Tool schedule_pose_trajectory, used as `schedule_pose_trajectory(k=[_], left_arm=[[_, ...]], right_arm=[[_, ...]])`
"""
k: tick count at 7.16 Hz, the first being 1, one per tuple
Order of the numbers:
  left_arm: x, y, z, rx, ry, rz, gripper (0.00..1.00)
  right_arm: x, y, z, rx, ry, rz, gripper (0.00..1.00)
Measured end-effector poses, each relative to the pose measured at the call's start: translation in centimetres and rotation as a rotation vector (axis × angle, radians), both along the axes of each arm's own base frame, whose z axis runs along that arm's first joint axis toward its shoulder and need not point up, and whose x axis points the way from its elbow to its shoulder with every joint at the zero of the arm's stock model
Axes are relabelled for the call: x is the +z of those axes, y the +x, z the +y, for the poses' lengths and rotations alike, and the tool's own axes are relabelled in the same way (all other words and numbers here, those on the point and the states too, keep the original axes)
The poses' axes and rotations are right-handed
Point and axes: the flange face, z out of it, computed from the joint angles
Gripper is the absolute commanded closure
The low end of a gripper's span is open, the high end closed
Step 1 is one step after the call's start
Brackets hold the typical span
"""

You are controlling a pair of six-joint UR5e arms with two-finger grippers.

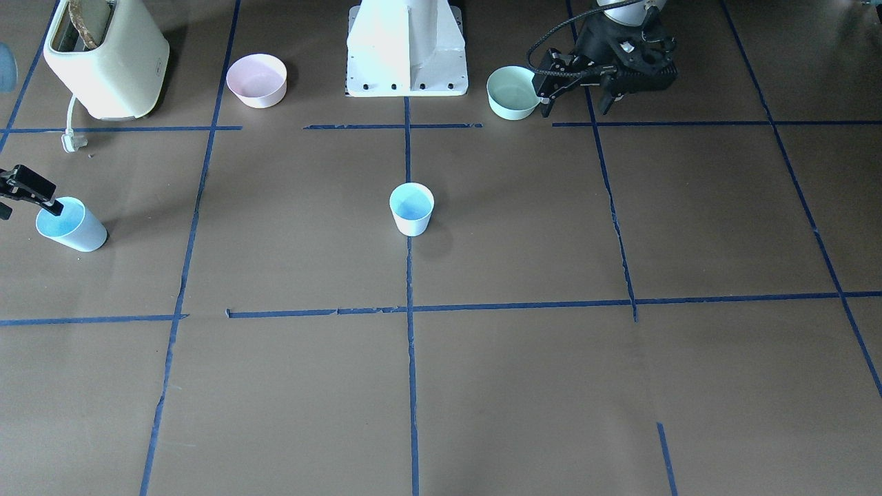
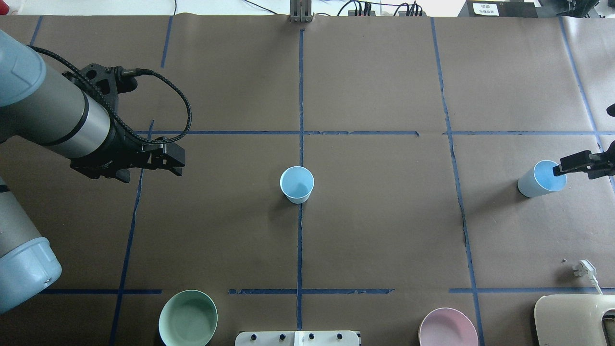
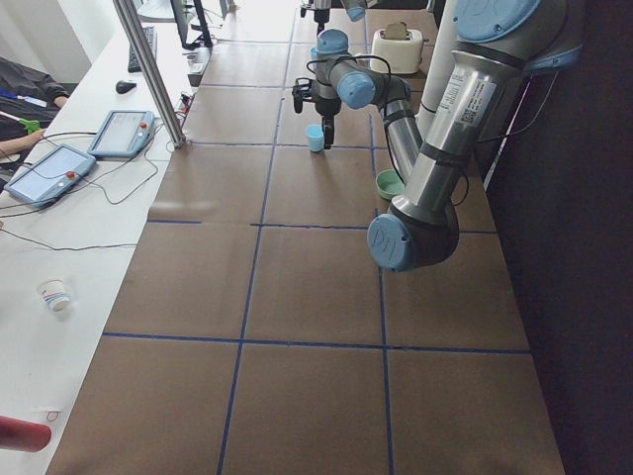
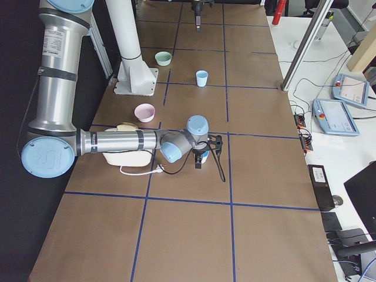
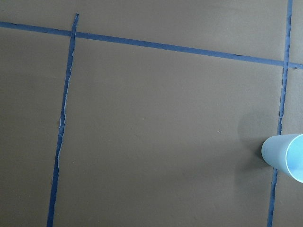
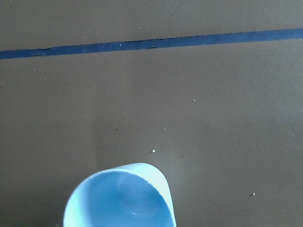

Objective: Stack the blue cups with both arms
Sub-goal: 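Open the left gripper and withdraw it while the right gripper reaches the other cup, then grasp the second light-blue cup with the right gripper and lift it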

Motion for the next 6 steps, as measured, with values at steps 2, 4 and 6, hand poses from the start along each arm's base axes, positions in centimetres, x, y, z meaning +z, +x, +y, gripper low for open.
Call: schedule_pose_trajectory(k=[2, 4, 6], left_arm=[[0.0, -0.1, 0.1, 0.000, 0.000, 0.000, 0.00], [0.2, -0.3, 0.3, 0.000, 0.000, 0.000, 0.00], [0.4, -0.4, 0.3, 0.000, -0.002, -0.003, 0.00]], right_arm=[[1.8, -0.6, 0.0, -0.005, -0.024, 0.025, 0.52], [2.0, -1.0, -0.4, 0.012, -0.036, 0.037, 1.00], [0.8, -1.5, -1.0, 0.015, -0.023, 0.023, 1.00]])
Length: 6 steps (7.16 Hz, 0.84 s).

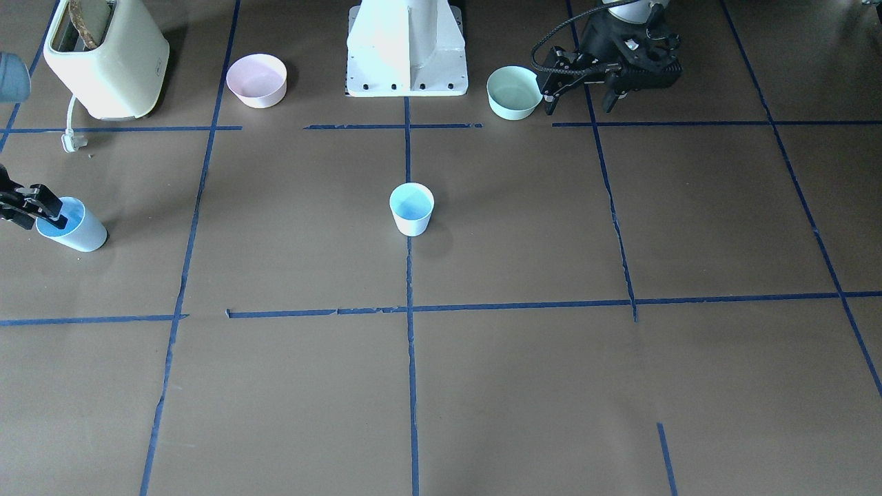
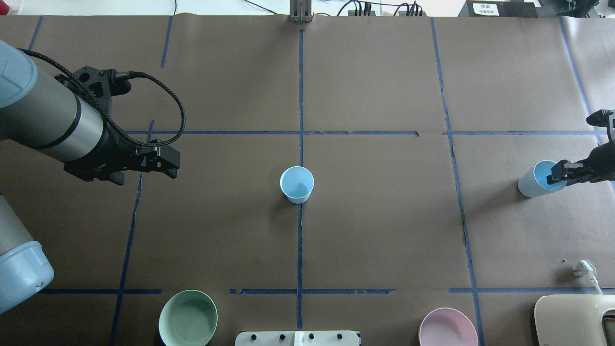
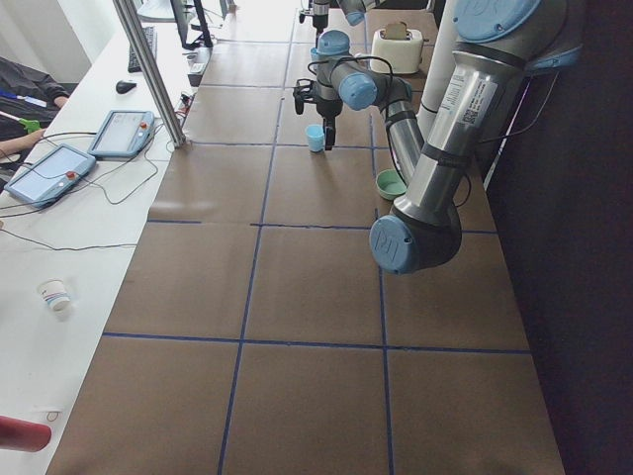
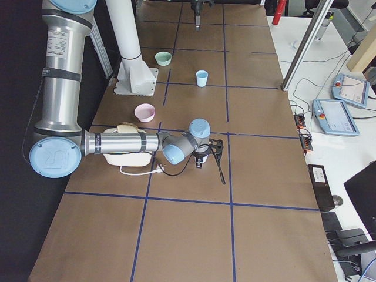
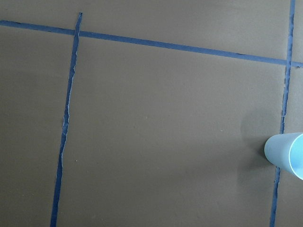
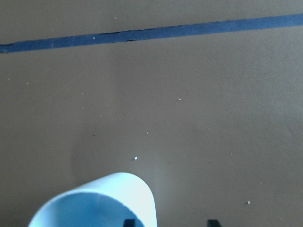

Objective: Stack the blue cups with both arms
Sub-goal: 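Grasp the second light-blue cup with the right gripper and lift it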

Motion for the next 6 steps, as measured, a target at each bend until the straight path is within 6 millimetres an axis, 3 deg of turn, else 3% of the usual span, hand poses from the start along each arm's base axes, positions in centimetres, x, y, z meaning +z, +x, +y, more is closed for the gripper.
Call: schedule_pose_trajectory(k=[3, 5, 6], left_arm=[[-0.1, -0.5, 0.4, -0.001, 0.005, 0.005, 0.00], [1.8, -2.1, 0.9, 0.017, 0.023, -0.022, 0.00], [3.6, -3.3, 0.8, 0.042, 0.046, -0.054, 0.00]], right_arm=[[-3.1, 0.4, 0.3, -0.010, 0.036, -0.052, 1.00], [-7.2, 1.2, -0.2, -0.010, 0.066, -0.116, 1.00], [-10.5, 0.9, -1.3, -0.001, 0.066, -0.148, 1.00]])
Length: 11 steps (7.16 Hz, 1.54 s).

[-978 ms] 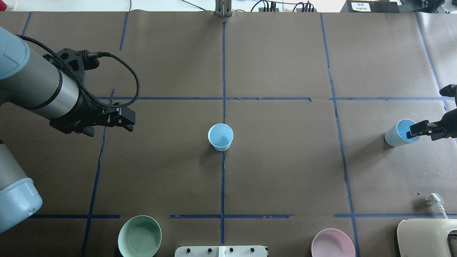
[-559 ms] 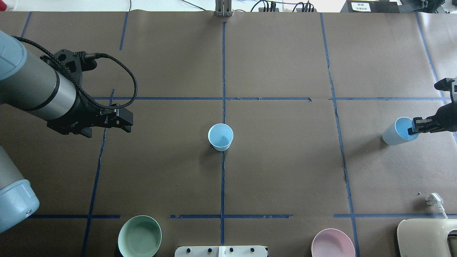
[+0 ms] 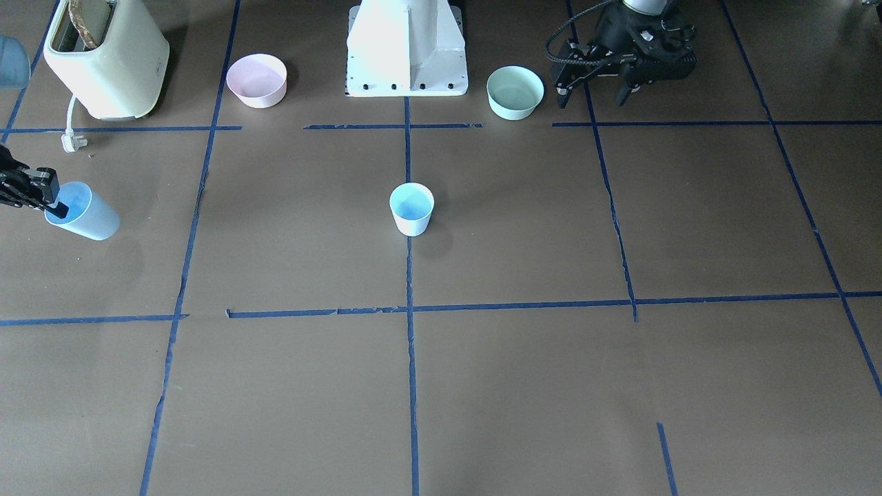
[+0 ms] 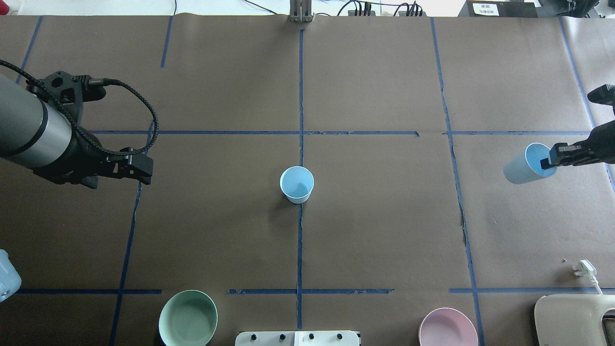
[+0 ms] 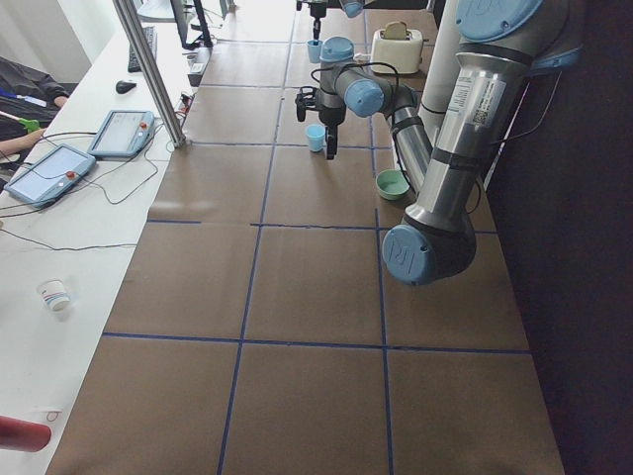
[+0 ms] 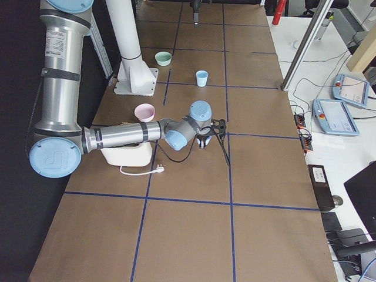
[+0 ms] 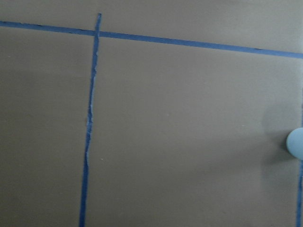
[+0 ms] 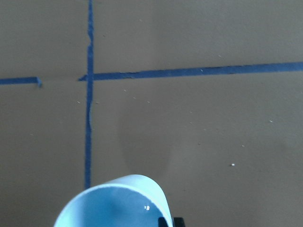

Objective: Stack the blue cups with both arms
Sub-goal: 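Grasp the second light-blue cup with the right gripper and lift it, then carry the cup with the right gripper over the center cup and lower it in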

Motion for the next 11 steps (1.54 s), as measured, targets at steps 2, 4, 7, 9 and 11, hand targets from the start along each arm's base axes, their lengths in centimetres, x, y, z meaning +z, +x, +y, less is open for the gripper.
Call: schedule_pose_trajectory(k=[2, 4, 7, 9, 11], left_arm=[[4.3, -3.0, -0.7, 0.053, 0.045, -0.076, 0.00], [8.6, -7.2, -1.8, 0.116, 0.105, -0.151, 0.00], [13.7, -12.3, -4.8, 0.188, 0.155, -0.224, 0.00], [16.4, -14.8, -6.4, 0.213, 0.159, -0.241, 0.00], [17.7, -16.2, -6.9, 0.224, 0.159, -0.250, 0.00]], right_arm=[[-10.5, -1.9, -3.6, 0.039, -0.057, -0.044, 1.00], [-23.0, -7.5, -5.0, 0.030, -0.093, -0.028, 1.00], [-34.8, -22.9, 0.7, 0.065, -0.073, 0.022, 1.00], [-37.7, -30.4, 3.2, 0.076, -0.049, 0.051, 1.00], [-38.0, -34.3, 3.8, 0.083, -0.051, 0.085, 1.00]])
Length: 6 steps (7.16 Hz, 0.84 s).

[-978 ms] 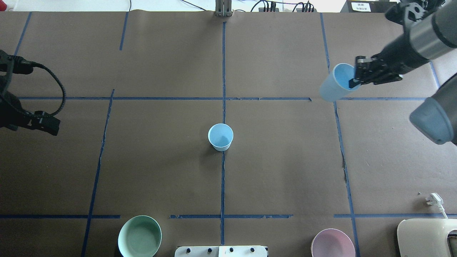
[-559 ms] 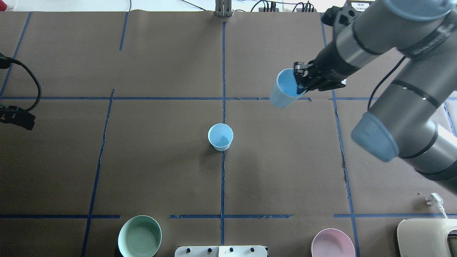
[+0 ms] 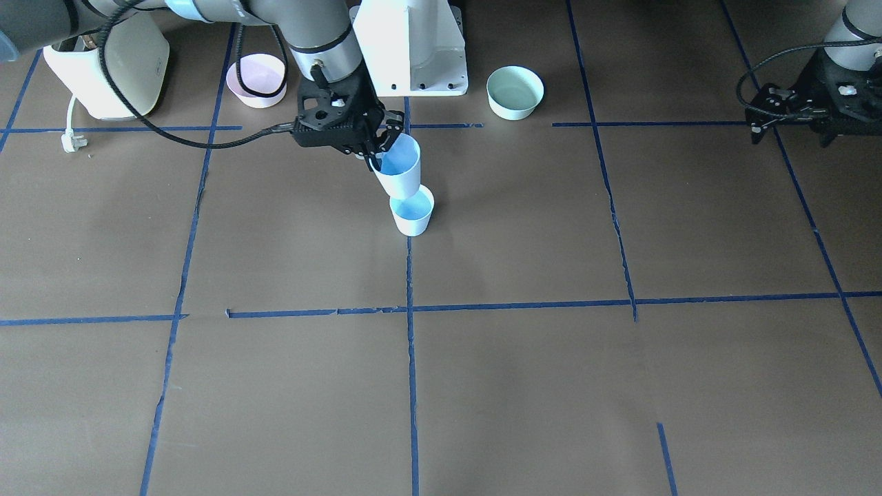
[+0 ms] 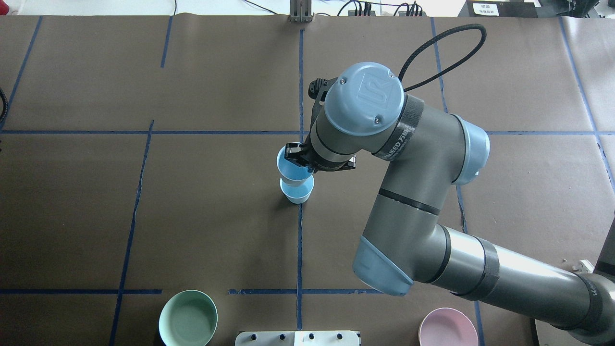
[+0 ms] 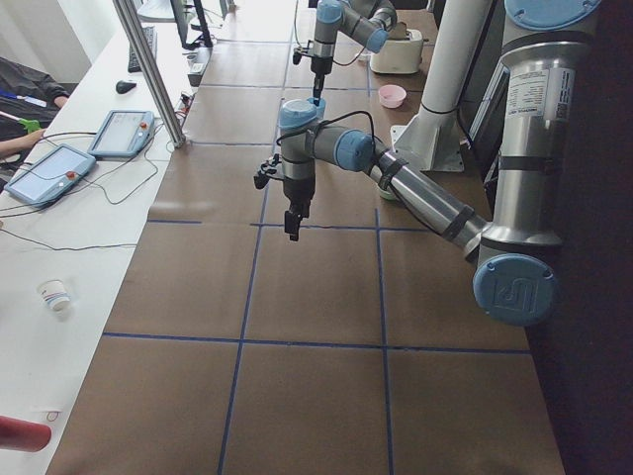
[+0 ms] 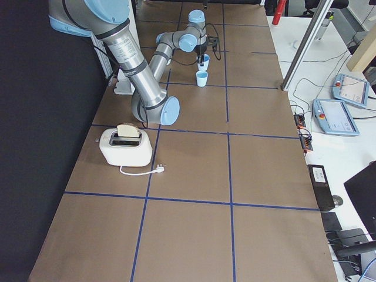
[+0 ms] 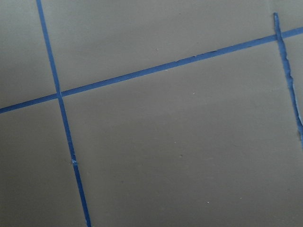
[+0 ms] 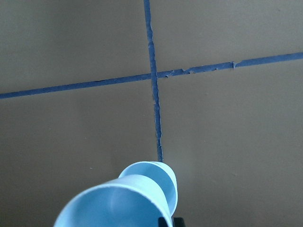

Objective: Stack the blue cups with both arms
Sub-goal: 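Carry the cup with the right gripper over the center cup and lower it in, then release the cup with the right gripper and raise it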

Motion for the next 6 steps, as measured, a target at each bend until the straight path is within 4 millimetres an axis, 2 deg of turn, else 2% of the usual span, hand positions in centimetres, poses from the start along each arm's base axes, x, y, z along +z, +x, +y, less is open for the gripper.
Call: schedule_pose_trajectory(k=[2, 3, 4, 6], left_arm=[[0.28, -0.06, -0.01, 0.005, -0.008, 0.009, 0.00], [0.30, -0.08, 0.00, 0.006, -0.010, 0.012, 0.00], [0.32, -0.10, 0.00, 0.005, -0.011, 0.013, 0.00], [0.30, -0.28, -0.05, 0.001, -0.011, 0.015, 0.00]], right_arm=[[0.12, -1.01, -0.03, -0.001, -0.004, 0.013, 0.95], [0.28, -1.18, -0.07, -0.002, -0.006, 0.017, 0.51], [0.40, -1.31, -0.11, -0.003, -0.008, 0.020, 0.01], [0.51, -1.29, -0.11, -0.005, -0.009, 0.022, 0.00]])
